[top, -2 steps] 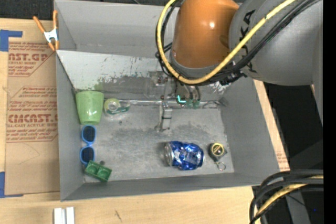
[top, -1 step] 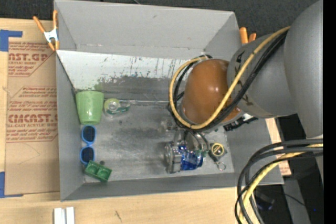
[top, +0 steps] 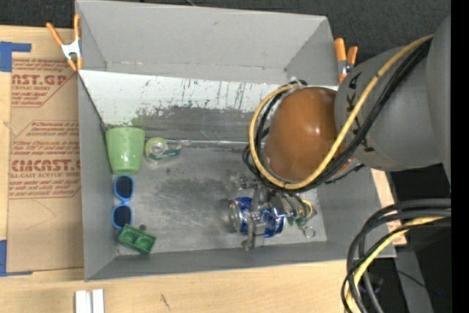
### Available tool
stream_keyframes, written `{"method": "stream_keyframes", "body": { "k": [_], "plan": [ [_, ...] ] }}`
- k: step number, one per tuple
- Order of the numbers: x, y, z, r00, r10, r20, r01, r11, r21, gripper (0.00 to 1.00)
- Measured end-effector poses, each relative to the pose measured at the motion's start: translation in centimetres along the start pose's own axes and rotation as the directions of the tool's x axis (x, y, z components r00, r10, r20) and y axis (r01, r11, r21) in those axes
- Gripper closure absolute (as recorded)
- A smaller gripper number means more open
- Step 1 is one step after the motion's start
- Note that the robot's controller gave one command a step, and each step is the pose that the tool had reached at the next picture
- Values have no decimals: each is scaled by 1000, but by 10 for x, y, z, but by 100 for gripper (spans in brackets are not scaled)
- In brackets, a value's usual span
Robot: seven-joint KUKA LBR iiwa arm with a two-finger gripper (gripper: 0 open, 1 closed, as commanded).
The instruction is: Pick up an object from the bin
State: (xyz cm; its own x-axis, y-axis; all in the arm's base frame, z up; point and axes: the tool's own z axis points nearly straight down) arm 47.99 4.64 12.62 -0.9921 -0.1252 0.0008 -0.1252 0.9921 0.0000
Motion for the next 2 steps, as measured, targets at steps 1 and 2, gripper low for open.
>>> {"method": "stream_keyframes", "body": {
  "k": [1,2],
  "plan": [
    [-3,2,27,946,325,-2,-325,946,-1,0],
    [-23,-1,-43,728,686,4,-686,728,-3,0]
  ]
}}
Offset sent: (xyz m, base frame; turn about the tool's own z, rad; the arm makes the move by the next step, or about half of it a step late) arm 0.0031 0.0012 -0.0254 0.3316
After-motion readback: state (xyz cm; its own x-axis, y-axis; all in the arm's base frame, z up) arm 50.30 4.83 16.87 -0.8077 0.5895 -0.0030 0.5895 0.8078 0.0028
